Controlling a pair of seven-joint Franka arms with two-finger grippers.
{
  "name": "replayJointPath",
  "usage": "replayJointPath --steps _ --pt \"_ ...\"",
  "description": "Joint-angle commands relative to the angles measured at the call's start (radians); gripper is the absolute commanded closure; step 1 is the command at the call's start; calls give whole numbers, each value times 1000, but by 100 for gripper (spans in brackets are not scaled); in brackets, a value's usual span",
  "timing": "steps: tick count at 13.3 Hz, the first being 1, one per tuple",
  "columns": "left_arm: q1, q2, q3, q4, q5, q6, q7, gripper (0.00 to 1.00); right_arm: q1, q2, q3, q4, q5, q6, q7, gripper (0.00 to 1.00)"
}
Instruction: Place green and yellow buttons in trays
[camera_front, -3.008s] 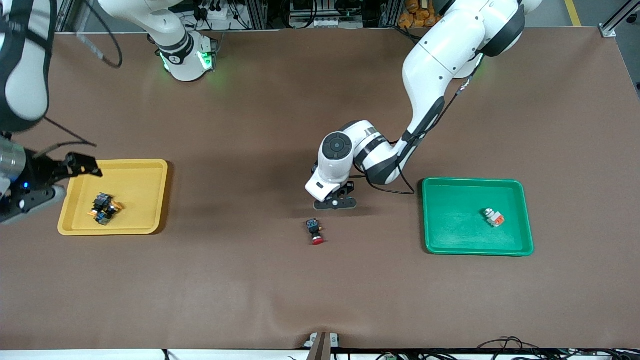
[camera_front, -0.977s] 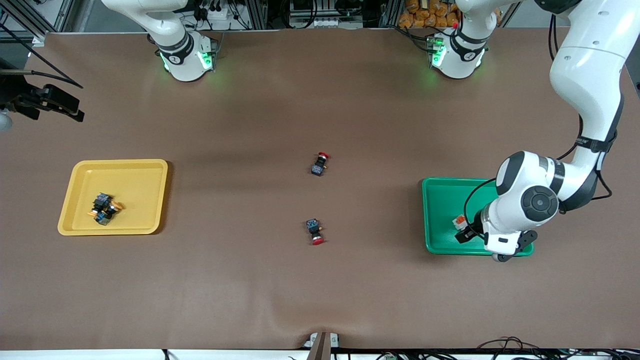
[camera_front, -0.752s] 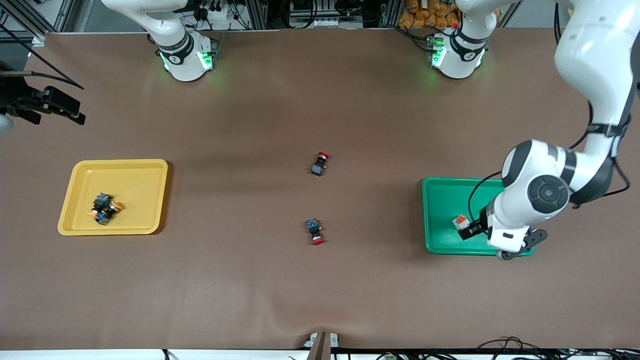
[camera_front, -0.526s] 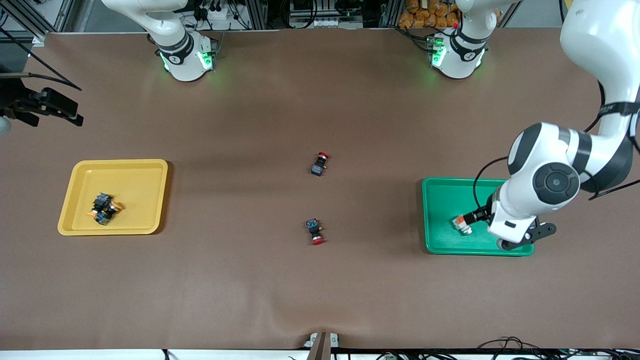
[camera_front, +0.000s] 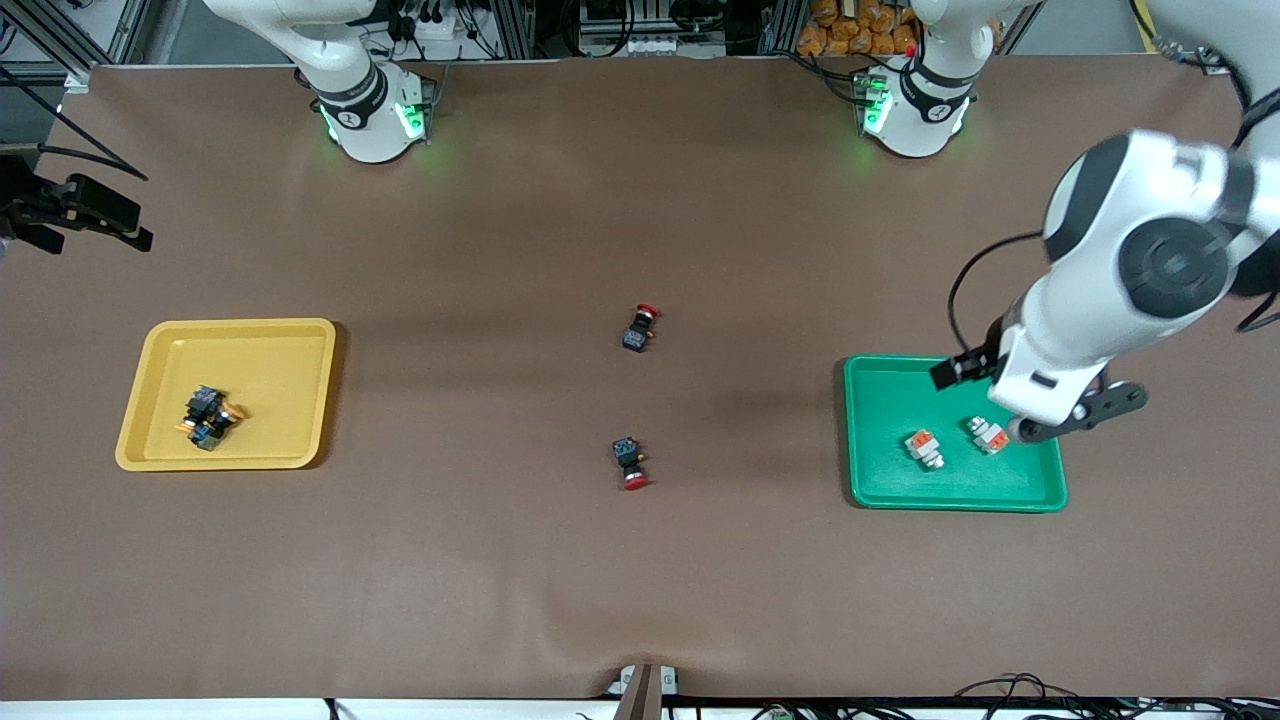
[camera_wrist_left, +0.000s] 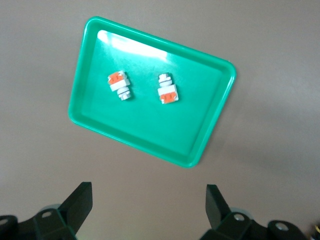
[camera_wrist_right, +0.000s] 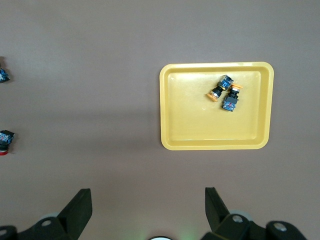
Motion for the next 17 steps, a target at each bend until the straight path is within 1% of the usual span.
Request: replayJointPath --steps 1,5,9,11,12,13,15,17 --pt "13 -80 1 37 -56 -70 85 0 -9 -2 9 -2 11 -2 -13 0" --pt "48 -189 1 37 -119 -142 192 0 -9 -2 9 -4 11 -4 -13 0" --pt "54 -278 2 32 -127 -174 202 0 -9 -1 11 -7 11 -4 -11 0" --pt "57 -291 4 32 -130 -185 202 0 -9 -1 9 -8 11 -4 -11 0" --pt "44 -294 18 32 -130 -185 203 0 -11 -2 11 -8 11 -5 -11 0" --pt "1 -295 66 32 -130 -185 206 0 -11 -1 9 -8 11 -5 -11 0" --pt "-118 -318 224 31 -141 -185 278 0 -11 -2 9 -8 11 -7 -11 0" --pt "-180 -332 342 28 -173 -183 367 0 -13 -2 9 -8 11 -10 -11 0"
